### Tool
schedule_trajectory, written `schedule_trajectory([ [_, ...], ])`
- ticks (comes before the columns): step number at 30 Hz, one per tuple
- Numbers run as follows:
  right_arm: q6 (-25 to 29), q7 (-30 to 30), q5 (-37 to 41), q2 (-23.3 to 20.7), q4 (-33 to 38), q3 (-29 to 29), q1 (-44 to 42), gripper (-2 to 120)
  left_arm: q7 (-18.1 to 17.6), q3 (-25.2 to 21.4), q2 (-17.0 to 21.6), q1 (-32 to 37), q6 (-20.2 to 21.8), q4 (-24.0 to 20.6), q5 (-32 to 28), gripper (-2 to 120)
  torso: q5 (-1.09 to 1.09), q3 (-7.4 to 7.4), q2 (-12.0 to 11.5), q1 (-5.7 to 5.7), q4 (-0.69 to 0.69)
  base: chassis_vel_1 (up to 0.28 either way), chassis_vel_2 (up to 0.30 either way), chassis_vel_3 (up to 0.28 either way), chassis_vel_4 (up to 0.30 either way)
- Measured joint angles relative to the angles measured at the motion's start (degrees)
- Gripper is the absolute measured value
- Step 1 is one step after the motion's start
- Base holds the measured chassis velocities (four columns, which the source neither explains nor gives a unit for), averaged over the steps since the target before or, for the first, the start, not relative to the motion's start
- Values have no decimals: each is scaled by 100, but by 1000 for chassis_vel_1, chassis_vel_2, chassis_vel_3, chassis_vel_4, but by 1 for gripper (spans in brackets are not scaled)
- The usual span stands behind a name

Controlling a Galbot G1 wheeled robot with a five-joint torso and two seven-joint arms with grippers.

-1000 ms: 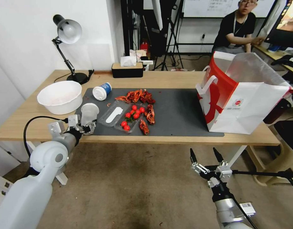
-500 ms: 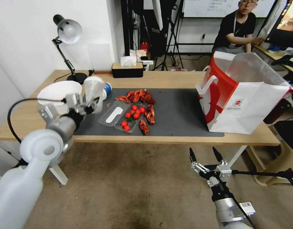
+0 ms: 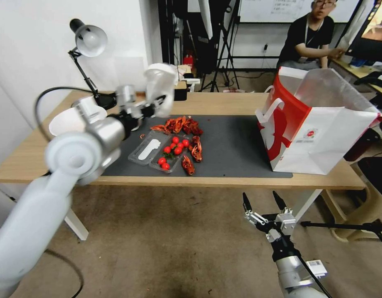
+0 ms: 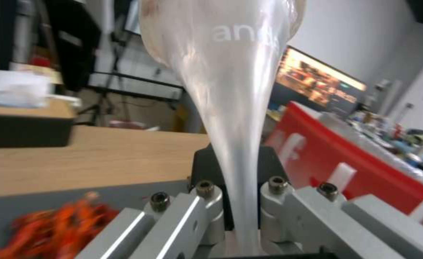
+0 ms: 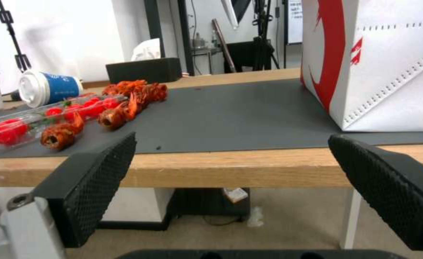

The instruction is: Pick up the trash from the table and place it into the takeout bag.

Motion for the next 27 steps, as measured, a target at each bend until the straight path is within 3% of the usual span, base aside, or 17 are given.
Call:
schedule_trajectory([
  [8,-3,4,-318,230,140,11,-179,100,27,963,-702,-1090,3,595,9,2,2,0,0,0,-1,0,0,0,0],
  [16,130,-5,-565,451,195,52,-355,100,146,1982,-1648,-2063,-108,1551,297,2,1,0,0,0,-2,0,0,0,0],
  [27,231,-20,-595,481,190,88,-439,100,436,2720,-2206,-2766,-275,2509,616,2,0,0,0,0,0,0,0,0,0],
])
